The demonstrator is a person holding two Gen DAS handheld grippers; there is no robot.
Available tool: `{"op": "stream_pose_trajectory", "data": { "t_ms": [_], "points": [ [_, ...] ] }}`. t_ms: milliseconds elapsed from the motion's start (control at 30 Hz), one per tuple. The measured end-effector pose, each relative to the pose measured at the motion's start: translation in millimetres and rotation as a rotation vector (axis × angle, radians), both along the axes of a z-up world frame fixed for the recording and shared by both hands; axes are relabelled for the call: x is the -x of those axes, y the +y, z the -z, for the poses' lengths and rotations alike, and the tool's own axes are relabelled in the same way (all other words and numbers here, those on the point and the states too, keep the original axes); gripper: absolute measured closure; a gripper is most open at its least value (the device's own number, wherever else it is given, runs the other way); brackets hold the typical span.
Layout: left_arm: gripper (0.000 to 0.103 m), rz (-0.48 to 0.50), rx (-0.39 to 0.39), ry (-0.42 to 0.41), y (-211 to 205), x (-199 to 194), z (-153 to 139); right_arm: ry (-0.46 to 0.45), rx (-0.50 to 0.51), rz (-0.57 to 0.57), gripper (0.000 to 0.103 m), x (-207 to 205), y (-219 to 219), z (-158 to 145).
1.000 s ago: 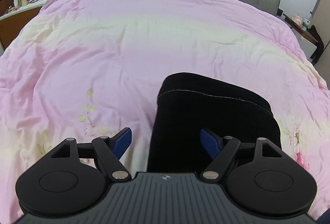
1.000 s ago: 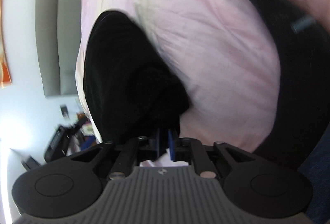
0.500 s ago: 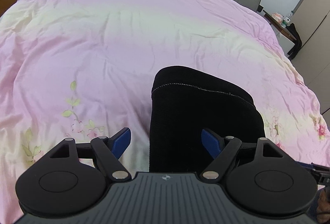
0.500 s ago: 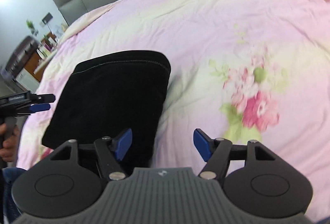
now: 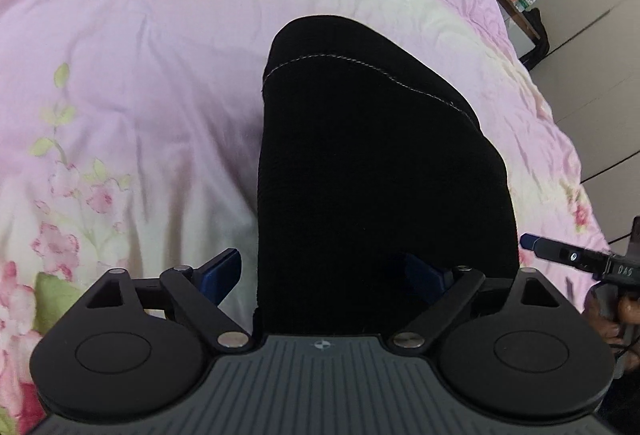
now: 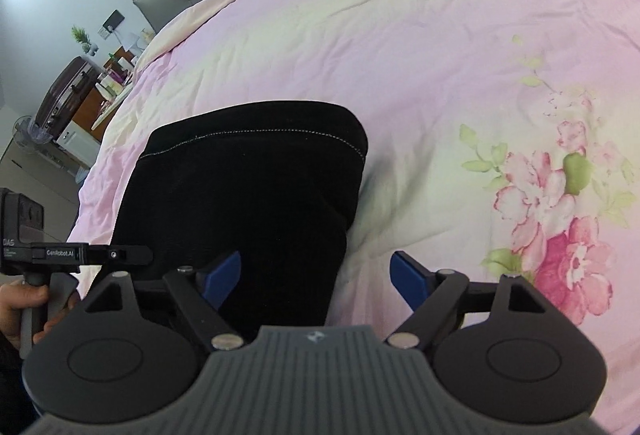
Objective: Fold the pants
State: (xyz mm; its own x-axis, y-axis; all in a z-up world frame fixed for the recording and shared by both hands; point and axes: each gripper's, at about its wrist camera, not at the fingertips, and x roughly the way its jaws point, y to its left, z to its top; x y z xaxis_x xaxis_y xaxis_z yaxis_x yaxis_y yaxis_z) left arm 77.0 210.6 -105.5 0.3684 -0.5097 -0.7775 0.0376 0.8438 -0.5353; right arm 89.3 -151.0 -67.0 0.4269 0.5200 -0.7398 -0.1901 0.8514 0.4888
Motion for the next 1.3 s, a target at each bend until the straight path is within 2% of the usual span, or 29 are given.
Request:
{"op": "stream_pose_trajectory", "data": {
  "t_ms": [133, 200, 333, 467, 733, 800, 867, 933, 1100, 1233, 1300],
  "points": [
    [0.0, -0.038, 0.225, 0.144, 25, -14, 33, 0.08, -0.103, -0.092, 0.021, -18, 5, 19],
    [0.0, -0.038, 0.294, 0.199, 32, -17, 46, 0.151, -0.16, -0.11, 0.02, -28, 8, 33],
    [0.0, -0.028, 0.366, 0.239, 38, -21, 62, 0.256, -0.277, -0.124, 0.01, -44, 15, 60],
    [0.0, -0.013, 0.419, 0.24, 39, -21, 71, 0.307, -0.338, -0.136, 0.005, -55, 24, 79],
    [0.0, 0.033, 0.48, 0.211, 36, -17, 77, 0.315, -0.393, -0.135, 0.005, -58, 41, 95],
    [0.0, 0.046, 0.475, 0.193, 39, -17, 74, 0.304, -0.385, -0.141, 0.008, -57, 44, 94],
    [0.005, 0.046, 0.478, 0.185, 41, -16, 72, 0.287, -0.373, -0.156, 0.018, -56, 48, 90],
    [0.009, 0.048, 0.483, 0.167, 43, -13, 70, 0.271, -0.363, -0.172, 0.033, -58, 50, 82],
    [0.013, 0.033, 0.544, 0.124, 46, 1, 61, 0.219, -0.356, -0.179, 0.041, -49, 49, 55],
    [0.013, 0.056, 0.618, 0.054, 32, 13, 31, 0.139, -0.416, -0.163, 0.042, -35, 36, 20],
    [0.013, 0.073, 0.627, 0.028, 21, 18, 19, 0.116, -0.417, -0.154, 0.042, -30, 27, 5]
  ]
}}
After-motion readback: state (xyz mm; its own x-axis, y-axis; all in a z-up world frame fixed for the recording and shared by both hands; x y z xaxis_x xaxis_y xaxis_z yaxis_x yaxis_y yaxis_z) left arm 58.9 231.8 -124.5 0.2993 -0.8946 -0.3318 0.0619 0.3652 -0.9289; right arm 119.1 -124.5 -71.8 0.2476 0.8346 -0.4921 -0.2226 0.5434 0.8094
